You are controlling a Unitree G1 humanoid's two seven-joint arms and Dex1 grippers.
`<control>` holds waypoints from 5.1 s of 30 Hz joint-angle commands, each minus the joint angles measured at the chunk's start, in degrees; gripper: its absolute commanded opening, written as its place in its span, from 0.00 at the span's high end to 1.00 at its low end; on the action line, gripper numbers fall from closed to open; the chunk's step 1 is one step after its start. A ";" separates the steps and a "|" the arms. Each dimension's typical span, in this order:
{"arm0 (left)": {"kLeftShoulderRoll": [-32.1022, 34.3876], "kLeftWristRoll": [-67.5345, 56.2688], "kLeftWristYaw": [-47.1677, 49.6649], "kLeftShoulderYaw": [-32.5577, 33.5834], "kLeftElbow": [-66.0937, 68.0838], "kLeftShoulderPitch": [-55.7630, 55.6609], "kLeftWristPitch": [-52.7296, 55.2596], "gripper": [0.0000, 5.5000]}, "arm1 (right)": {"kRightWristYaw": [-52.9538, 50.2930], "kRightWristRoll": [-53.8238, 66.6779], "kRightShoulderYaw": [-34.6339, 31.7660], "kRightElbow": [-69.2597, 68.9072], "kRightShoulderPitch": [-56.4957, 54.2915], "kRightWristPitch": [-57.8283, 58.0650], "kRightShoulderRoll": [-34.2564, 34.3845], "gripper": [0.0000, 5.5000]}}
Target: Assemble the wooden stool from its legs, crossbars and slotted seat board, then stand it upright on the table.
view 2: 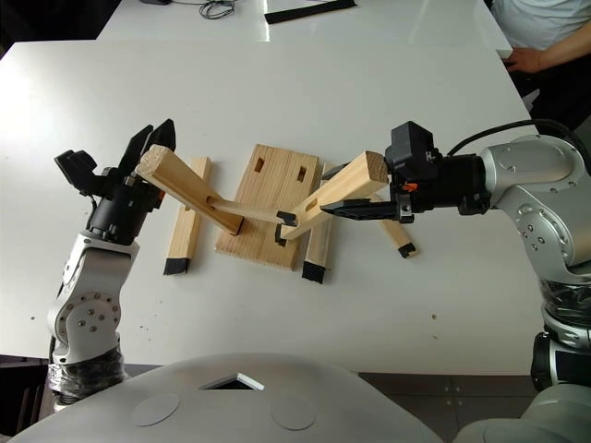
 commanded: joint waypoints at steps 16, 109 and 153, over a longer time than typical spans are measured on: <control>-7.77 1.07 4.19 -9.17 -7.53 10.82 -4.77 0.29 | 13.06 -7.70 4.49 10.38 -9.16 -4.27 -5.38 0.63; 12.15 1.08 28.74 -1.14 -26.72 -8.20 -0.60 0.37 | -9.49 -12.86 16.54 -6.61 -12.05 13.43 2.63 0.63; 3.88 21.48 38.23 -32.84 -22.39 1.23 21.88 0.95 | -11.11 -11.08 18.80 -6.47 -18.45 17.35 6.13 0.63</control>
